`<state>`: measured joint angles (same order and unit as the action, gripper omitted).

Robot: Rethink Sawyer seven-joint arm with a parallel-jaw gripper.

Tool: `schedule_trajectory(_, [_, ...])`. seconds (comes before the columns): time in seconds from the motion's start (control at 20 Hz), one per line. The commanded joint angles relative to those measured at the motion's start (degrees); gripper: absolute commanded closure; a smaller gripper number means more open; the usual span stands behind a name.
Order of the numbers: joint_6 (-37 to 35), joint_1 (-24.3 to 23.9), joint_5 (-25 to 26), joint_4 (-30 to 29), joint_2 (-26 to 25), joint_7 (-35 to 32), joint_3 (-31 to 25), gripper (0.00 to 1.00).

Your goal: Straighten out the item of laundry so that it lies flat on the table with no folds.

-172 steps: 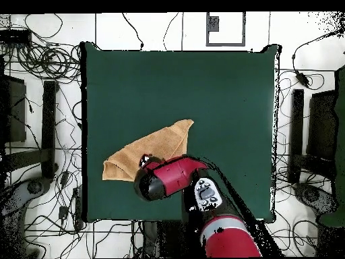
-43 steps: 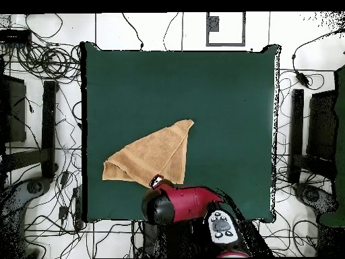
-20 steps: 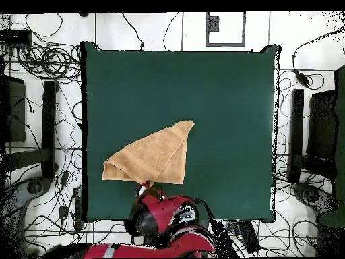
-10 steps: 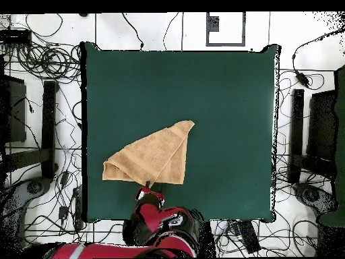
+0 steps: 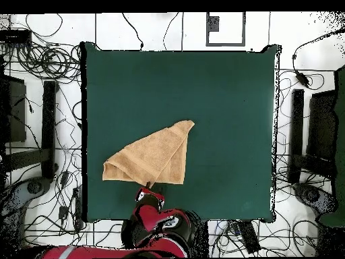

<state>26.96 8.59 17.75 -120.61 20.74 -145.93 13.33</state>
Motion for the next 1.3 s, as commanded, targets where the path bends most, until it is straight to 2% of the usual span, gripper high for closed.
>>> schedule_trajectory(0.05, [-4.6, 2.2, -5.3, -0.1, -2.4, -5.4, -0.3, 0.0])
schedule_trajectory(0.4, [-7.2, 2.3, -4.3, -0.3, 0.3, -3.6, 0.9, 0.0])
schedule_trajectory(0.65, [-7.9, -0.8, -1.4, -0.2, 1.3, -3.2, -1.4, 0.0])
schedule_trajectory(0.7, [-8.4, -1.7, -0.7, -0.2, 1.6, -3.0, -2.1, 1.0])
schedule_trajectory(0.9, [-10.1, -3.9, 0.6, -0.9, 3.0, -2.8, -3.9, 1.0])
schedule_trajectory(1.3, [-12.1, -5.4, 1.1, -1.4, 4.3, -2.8, -5.3, 1.0])
